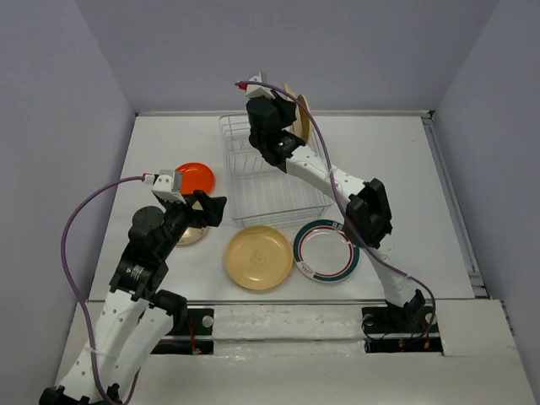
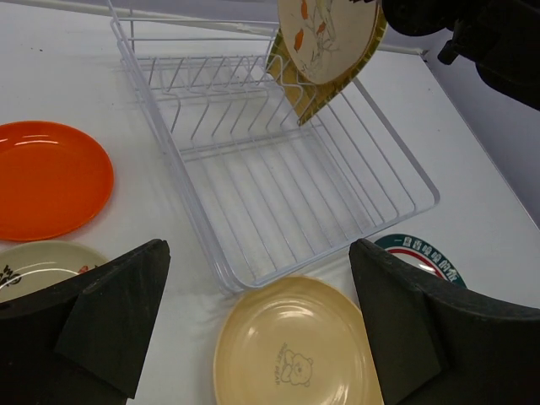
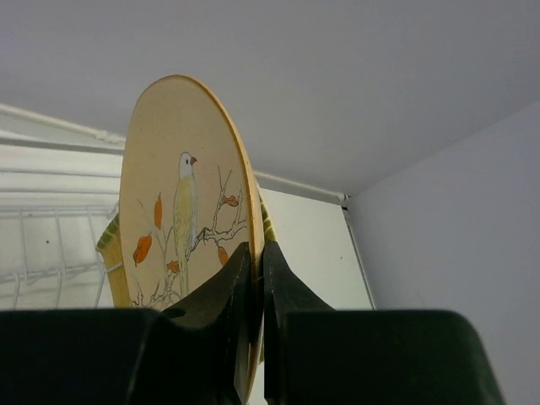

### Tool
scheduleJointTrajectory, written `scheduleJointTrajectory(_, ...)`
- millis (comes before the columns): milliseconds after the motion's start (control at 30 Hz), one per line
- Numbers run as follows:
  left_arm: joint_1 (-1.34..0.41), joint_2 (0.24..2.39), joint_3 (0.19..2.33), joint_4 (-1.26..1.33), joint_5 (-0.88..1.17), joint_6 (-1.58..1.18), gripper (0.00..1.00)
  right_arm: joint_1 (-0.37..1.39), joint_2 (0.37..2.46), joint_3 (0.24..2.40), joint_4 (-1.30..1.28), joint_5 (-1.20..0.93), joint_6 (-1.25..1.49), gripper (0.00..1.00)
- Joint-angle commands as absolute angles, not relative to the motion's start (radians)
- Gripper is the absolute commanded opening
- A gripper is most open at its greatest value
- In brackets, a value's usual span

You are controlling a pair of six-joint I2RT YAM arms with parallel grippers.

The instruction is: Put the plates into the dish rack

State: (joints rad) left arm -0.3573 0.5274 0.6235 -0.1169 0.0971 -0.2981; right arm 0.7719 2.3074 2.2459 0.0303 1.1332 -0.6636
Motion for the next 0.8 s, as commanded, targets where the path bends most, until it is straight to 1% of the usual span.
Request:
scheduleJointTrajectory(0, -0.351, 0.534, 0.655, -0.083, 0.107, -0.295, 0.99, 0.765, 2.214, 2.206, 0.077, 1.147, -0.559, 0.07)
scheduleJointTrajectory(233, -0.353, 0.537, 0.653, -0.084, 0.106, -0.295, 0.99, 0.756, 2.221, 2.183, -0.119, 1.095, -0.307, 0.07)
scheduleJointTrajectory(300, -0.353, 0.54, 0.653, -0.083, 0.107, -0.295, 0.99, 0.756, 2.22, 2.184, -0.211, 1.052, -0.227, 0.07)
scheduleJointTrajectory(333, -0.353, 0.541, 0.653, -0.084, 0.109, -0.295, 0.99, 0.744, 2.214, 2.184, -0.245, 1.034, -0.142, 0.07)
scheduleJointTrajectory(400, -0.353, 0.543, 0.653, -0.083, 0.109, -0.295, 0.99, 0.721, 2.203, 2.178, -0.342, 0.964, -0.048, 0.07)
scheduleJointTrajectory(433, -0.353, 0.545, 0.653, -0.081, 0.109, -0.295, 0.99, 0.721, 2.186, 2.169, -0.372, 0.934, 0.05, 0.07)
scheduleJointTrajectory(467, -0.351, 0.548, 0.653, -0.081, 0.11, -0.295, 0.99, 0.703, 2.175, 2.161, -0.412, 0.881, 0.089, 0.08)
scheduleJointTrajectory(500, -0.353, 0.551, 0.653, -0.083, 0.112, -0.295, 0.99, 0.687, 2.166, 2.151, -0.423, 0.862, 0.118, 0.11)
scheduleJointTrajectory(533, -0.353, 0.552, 0.655, -0.083, 0.113, -0.296, 0.99, 0.687, 2.142, 2.128, -0.431, 0.847, 0.158, 0.25)
scheduleJointTrajectory(600, -0.353, 0.564, 0.655, -0.081, 0.118, -0.296, 0.99, 0.676, 2.119, 2.114, -0.44, 0.816, 0.175, 0.41)
scheduleJointTrajectory(633, -0.351, 0.566, 0.655, -0.081, 0.123, -0.296, 0.99, 0.664, 2.109, 2.112, -0.445, 0.808, 0.186, 0.55)
scheduleJointTrajectory(733, -0.351, 0.58, 0.657, -0.08, 0.124, -0.295, 0.99, 0.664, 2.074, 2.125, -0.471, 0.781, 0.192, 0.73)
scheduleJointTrajectory(767, -0.351, 0.58, 0.655, -0.081, 0.124, -0.296, 0.99, 0.655, 2.063, 2.123, -0.474, 0.781, 0.192, 0.76)
